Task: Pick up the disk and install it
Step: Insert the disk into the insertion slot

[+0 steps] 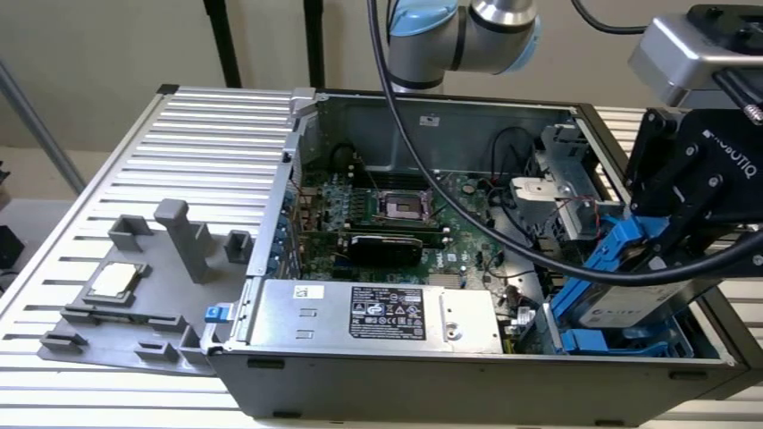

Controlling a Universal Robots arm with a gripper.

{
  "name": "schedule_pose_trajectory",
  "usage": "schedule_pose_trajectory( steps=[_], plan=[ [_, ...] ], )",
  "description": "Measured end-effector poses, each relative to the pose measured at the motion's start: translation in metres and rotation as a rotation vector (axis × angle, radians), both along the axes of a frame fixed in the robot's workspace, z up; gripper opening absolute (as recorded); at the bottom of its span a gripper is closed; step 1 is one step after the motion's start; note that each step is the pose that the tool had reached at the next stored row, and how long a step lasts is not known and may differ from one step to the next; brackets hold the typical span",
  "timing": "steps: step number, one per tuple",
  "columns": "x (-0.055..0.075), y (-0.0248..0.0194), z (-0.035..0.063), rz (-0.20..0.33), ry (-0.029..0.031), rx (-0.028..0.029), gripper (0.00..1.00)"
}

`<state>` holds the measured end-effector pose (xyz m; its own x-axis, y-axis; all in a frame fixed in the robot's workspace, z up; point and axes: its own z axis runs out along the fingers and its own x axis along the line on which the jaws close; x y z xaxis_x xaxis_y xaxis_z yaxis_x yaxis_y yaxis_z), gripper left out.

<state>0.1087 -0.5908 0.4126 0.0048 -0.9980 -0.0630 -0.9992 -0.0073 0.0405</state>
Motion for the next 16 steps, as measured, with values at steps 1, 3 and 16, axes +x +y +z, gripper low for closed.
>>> schedule_pose_trajectory(
  steps=[1,3,16],
  plan=[
    [0.000,0.0000,-0.0013,0.001,0.0000,0.0004,0.33],
    [0.000,0.0000,-0.0042,0.004,0.0000,0.0008,0.33],
    [0.000,0.0000,-0.0117,0.010,0.0000,0.0016,0.33]
  ],
)
